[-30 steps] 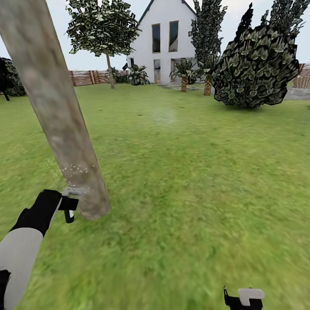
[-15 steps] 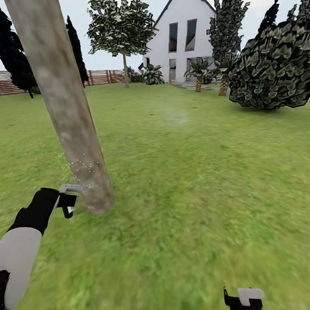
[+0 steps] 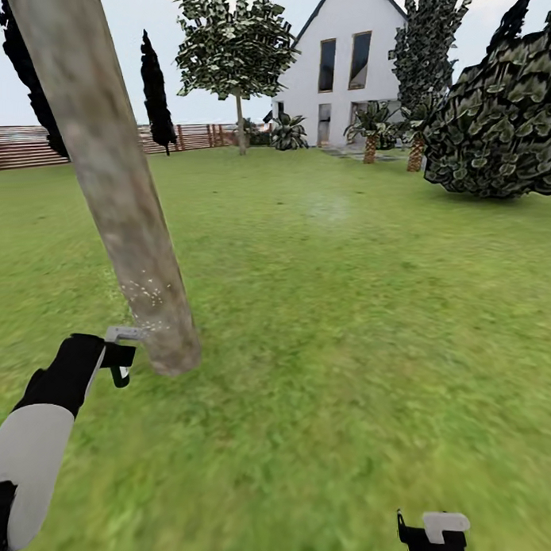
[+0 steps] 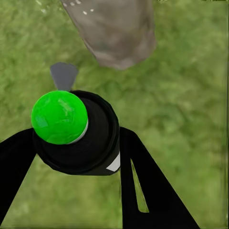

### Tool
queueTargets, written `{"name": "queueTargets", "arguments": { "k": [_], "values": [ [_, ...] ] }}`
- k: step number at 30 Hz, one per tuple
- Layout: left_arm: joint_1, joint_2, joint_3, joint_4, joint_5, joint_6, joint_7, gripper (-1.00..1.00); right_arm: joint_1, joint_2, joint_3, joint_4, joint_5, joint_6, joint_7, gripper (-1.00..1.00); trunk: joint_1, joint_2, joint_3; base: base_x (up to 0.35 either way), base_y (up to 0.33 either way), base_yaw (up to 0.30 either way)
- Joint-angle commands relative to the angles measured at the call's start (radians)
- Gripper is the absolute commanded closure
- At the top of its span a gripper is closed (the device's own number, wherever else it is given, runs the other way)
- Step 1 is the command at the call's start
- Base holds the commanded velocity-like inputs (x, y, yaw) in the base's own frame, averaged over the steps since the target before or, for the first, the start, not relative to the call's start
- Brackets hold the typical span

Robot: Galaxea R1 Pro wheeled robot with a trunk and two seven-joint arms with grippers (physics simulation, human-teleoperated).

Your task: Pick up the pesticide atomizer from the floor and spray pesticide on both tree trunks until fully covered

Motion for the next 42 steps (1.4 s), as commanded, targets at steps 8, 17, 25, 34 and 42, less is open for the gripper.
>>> {"name": "queueTargets", "arguments": {
  "k": [8, 17, 25, 34, 42],
  "values": [
    [0.003, 0.009, 0.067, 0.054, 0.0, -0.004, 0.063, 1.0, 0.0, -0.002, 0.0, 0.0, 0.001, 0.0, 0.0, -1.0, 0.0, 0.0, 0.0, 0.204, -0.184, 0.013],
    [0.048, 0.005, 0.071, 0.08, -0.003, -0.026, 0.07, 1.0, 0.0, 0.0, 0.0, 0.0, 0.0, 0.0, 0.0, -1.0, 0.0, 0.0, 0.0, 0.052, -0.031, 0.146],
    [0.08, 0.0, 0.069, 0.082, -0.002, -0.034, 0.099, 1.0, 0.0, -0.002, 0.0, 0.001, 0.001, -0.001, 0.0, -1.0, 0.0, 0.0, 0.0, 0.21, -0.188, 0.015],
    [0.117, 0.001, 0.072, 0.081, -0.001, -0.036, 0.115, 1.0, 0.0, 0.0, 0.0, 0.001, 0.001, 0.0, 0.0, -1.0, 0.0, 0.0, 0.0, 0.203, -0.208, 0.048],
    [0.117, -0.003, 0.074, 0.081, 0.005, -0.036, 0.124, 1.0, 0.0, 0.0, 0.0, 0.001, 0.001, -0.001, 0.0, -1.0, 0.0, 0.0, 0.0, 0.195, -0.216, 0.206]
  ]
}}
